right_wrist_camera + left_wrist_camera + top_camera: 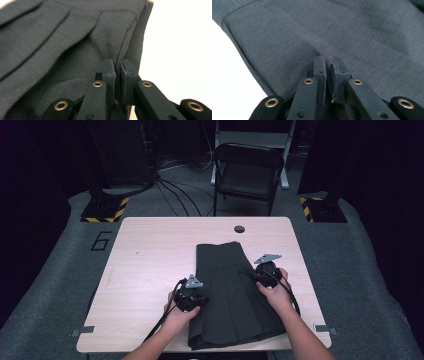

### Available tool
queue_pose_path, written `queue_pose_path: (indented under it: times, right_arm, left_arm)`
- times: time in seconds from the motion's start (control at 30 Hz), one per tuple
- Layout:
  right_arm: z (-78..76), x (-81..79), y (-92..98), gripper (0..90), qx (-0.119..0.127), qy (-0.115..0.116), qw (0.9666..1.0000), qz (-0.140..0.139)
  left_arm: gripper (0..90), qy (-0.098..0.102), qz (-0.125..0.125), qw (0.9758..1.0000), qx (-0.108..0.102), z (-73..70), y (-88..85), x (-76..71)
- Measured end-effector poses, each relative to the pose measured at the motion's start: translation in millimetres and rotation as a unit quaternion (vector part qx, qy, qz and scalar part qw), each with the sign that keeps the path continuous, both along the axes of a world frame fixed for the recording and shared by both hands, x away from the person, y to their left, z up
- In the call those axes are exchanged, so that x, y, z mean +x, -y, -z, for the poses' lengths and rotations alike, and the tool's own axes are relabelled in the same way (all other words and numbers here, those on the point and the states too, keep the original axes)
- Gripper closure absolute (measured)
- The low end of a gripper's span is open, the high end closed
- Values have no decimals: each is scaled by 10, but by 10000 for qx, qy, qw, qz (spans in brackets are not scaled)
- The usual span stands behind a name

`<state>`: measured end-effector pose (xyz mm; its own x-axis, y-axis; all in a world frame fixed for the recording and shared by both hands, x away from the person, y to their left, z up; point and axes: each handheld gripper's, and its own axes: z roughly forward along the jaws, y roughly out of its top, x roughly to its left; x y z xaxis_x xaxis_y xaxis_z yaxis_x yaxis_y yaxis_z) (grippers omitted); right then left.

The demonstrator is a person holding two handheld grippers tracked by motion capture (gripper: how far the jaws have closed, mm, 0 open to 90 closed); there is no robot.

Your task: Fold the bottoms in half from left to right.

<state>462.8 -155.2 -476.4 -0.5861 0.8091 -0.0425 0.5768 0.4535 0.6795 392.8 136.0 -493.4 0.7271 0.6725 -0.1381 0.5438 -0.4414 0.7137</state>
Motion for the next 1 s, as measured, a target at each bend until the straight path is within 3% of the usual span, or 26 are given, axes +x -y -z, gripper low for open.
queue_pose_path:
  times: [0.2,0.3,0.37,0.57,0.6,0.7,0.73,0.77,0.87,0.9,1.0]
  right_arm:
    - [225,49,58,818,123,-374,9991,138]
    - [247,57,83,797,239,-421,9986,194]
    - [230,47,87,722,219,-433,9986,207]
    - [44,-43,67,622,140,-47,9997,219]
    - [-98,-118,38,584,160,121,9997,153]
    - [-203,-235,-21,561,320,160,9994,-38]
    - [-232,-288,-43,552,304,203,9989,-295]
    - [-243,-327,-70,547,353,166,9986,-356]
    - [-211,-463,-156,526,429,80,9975,-550]
    - [-174,-486,-170,520,407,52,9972,-622]
    - [-13,-526,-173,502,196,-47,9983,-550]
  left_arm:
    - [806,-69,14,9999,77,114,14,-11]
    - [742,-123,71,9999,-54,102,0,-13]
    - [662,-115,18,9997,-221,62,-20,-19]
    - [504,-20,-72,9992,-402,-115,-175,-50]
    - [492,7,-83,9992,-390,-136,-213,-52]
    - [464,14,-167,9991,-400,-162,-306,-66]
    - [458,-6,-207,9991,-357,-149,-359,-66]
    - [455,10,-207,9993,-311,-139,-385,-61]
    - [443,15,-230,9993,-290,-95,-451,-41]
    - [437,-38,-275,9989,-382,-75,-456,-40]
    - [420,-53,-316,9986,-422,-8,-454,-20]
